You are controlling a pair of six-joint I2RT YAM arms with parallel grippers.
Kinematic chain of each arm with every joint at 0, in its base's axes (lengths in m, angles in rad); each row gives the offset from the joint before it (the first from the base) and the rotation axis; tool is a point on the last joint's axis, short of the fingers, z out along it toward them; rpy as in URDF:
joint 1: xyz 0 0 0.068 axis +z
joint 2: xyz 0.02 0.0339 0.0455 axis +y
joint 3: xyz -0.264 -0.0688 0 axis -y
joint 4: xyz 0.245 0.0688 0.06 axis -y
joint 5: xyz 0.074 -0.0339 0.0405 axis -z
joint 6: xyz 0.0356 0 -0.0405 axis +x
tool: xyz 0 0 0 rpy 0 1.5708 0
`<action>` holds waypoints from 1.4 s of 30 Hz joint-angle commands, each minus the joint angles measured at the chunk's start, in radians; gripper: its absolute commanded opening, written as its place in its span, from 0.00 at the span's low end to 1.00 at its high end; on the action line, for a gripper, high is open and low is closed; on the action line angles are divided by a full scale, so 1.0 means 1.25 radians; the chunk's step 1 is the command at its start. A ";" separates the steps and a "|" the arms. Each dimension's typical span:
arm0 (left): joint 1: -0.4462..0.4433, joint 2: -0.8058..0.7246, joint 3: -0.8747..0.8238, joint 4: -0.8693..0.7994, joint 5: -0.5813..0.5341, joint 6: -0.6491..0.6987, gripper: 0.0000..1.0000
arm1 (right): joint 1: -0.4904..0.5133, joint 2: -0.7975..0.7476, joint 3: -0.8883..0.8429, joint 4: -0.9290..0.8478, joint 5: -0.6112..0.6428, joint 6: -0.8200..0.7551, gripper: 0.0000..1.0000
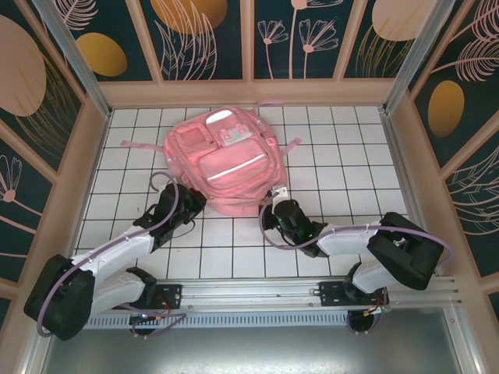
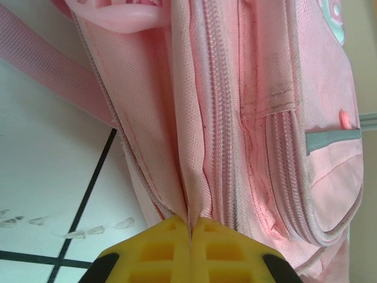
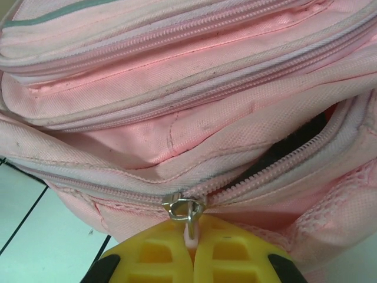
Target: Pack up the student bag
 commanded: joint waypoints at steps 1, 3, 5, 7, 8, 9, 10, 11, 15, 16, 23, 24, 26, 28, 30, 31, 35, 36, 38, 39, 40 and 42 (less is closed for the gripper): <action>0.036 -0.038 -0.009 -0.064 -0.058 0.064 0.38 | -0.017 0.014 0.007 0.007 0.044 -0.020 0.00; 0.035 -0.057 -0.009 -0.075 -0.016 0.048 0.52 | -0.001 0.030 0.021 0.013 0.027 -0.024 0.00; 0.032 -0.088 -0.009 -0.107 0.003 0.023 0.56 | 0.012 0.047 0.034 0.020 0.017 -0.023 0.00; 0.017 -0.130 -0.018 -0.124 0.011 -0.012 0.57 | 0.026 0.066 0.044 0.029 0.008 -0.022 0.00; 0.004 -0.151 -0.026 -0.127 0.014 -0.036 0.57 | 0.033 0.076 0.051 0.032 0.009 -0.022 0.00; -0.014 -0.170 -0.032 -0.129 0.013 -0.062 0.57 | 0.039 0.086 0.057 0.035 0.011 -0.022 0.00; -0.037 -0.182 -0.037 -0.128 0.009 -0.087 0.57 | 0.044 0.094 0.062 0.035 0.015 -0.021 0.00; -0.068 -0.190 -0.042 -0.119 0.000 -0.117 0.57 | 0.045 0.100 0.065 0.036 0.017 -0.019 0.00; -0.187 -0.145 -0.053 -0.024 -0.011 -0.215 0.56 | 0.050 0.112 0.068 0.051 0.013 -0.012 0.00; -0.212 -0.117 -0.046 0.003 -0.013 -0.230 0.57 | 0.052 0.113 0.069 0.052 0.013 -0.013 0.00; -0.296 0.084 0.062 0.083 -0.056 -0.246 0.58 | 0.069 0.111 0.065 0.058 0.014 -0.014 0.00; -0.297 0.103 0.071 0.097 -0.063 -0.251 0.59 | 0.073 0.110 0.063 0.058 0.016 -0.013 0.00; -0.299 0.139 0.095 0.103 -0.083 -0.253 0.59 | 0.080 0.107 0.058 0.065 0.017 -0.013 0.00; -0.298 0.174 0.114 0.102 -0.109 -0.254 0.61 | 0.087 0.106 0.056 0.069 0.017 -0.013 0.00; -0.298 0.208 0.128 0.107 -0.115 -0.256 0.58 | 0.090 0.105 0.056 0.069 0.018 -0.013 0.00; -0.298 0.225 0.134 0.109 -0.113 -0.254 0.54 | 0.091 0.104 0.054 0.068 0.020 -0.013 0.00; -0.298 0.261 0.128 0.114 -0.104 -0.265 0.21 | 0.091 0.092 0.049 0.063 0.028 -0.014 0.00; -0.298 0.259 0.122 0.111 -0.109 -0.268 0.11 | 0.091 0.090 0.051 0.060 0.032 -0.016 0.00; -0.298 0.242 0.111 0.082 -0.126 -0.272 0.00 | 0.089 0.087 0.051 0.052 0.043 -0.017 0.00; -0.298 0.227 0.107 0.065 -0.140 -0.270 0.00 | 0.088 0.086 0.051 0.047 0.052 -0.018 0.00; -0.298 0.212 0.102 0.045 -0.153 -0.266 0.00 | 0.085 0.084 0.050 0.043 0.057 -0.019 0.00; -0.298 0.171 0.086 0.005 -0.180 -0.258 0.00 | 0.077 0.078 0.051 0.029 0.070 -0.024 0.00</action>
